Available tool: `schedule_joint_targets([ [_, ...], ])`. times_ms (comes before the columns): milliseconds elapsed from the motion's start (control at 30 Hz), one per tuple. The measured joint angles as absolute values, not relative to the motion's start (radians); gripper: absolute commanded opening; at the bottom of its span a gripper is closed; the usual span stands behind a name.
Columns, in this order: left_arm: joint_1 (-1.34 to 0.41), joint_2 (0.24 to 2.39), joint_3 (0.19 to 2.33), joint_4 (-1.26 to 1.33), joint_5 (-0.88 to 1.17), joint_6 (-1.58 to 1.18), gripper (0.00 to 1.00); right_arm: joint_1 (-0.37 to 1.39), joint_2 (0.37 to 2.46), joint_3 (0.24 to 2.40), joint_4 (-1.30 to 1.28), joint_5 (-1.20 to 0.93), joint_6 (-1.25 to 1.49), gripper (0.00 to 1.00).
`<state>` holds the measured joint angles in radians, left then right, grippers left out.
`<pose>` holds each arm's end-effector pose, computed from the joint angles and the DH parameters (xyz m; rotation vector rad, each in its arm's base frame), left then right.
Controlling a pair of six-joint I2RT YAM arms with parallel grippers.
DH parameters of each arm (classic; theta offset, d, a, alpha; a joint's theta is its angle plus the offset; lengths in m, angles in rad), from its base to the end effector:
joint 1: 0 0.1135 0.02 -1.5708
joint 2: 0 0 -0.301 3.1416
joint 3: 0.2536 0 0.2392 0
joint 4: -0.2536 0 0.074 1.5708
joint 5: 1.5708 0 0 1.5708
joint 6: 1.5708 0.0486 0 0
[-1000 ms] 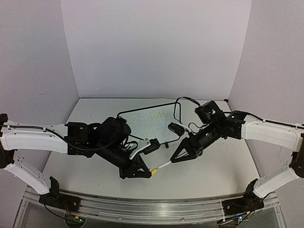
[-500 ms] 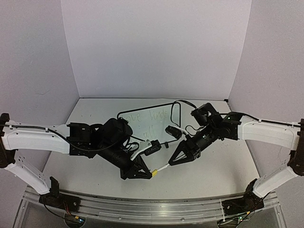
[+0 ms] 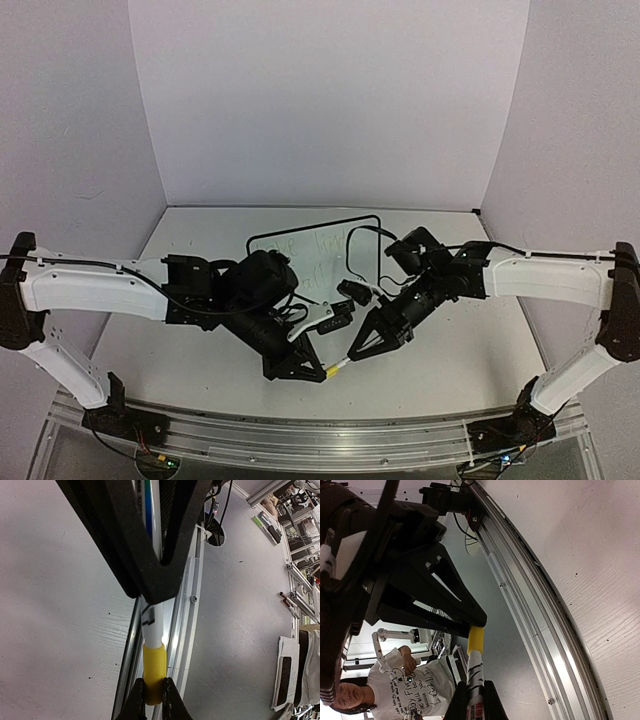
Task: Write a sentence on the whiteboard
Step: Insert the whiteboard marker without the cap into the pen cap.
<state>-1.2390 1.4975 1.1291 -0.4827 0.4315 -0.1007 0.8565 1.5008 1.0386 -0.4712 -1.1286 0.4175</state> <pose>0.0829 -0.3030 0.2974 1.6022 2.1014 -1.0677 0.1564 0.2474 0.2880 1.0063 -2.2212 -1.6830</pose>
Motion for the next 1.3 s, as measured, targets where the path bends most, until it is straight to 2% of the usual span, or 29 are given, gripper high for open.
schedule_joint_targets([
  [1300,-1.234,1.554,1.243,-0.636,0.404,0.009,0.00,0.881,1.539,1.072,-0.472,-1.115,0.408,0.00],
])
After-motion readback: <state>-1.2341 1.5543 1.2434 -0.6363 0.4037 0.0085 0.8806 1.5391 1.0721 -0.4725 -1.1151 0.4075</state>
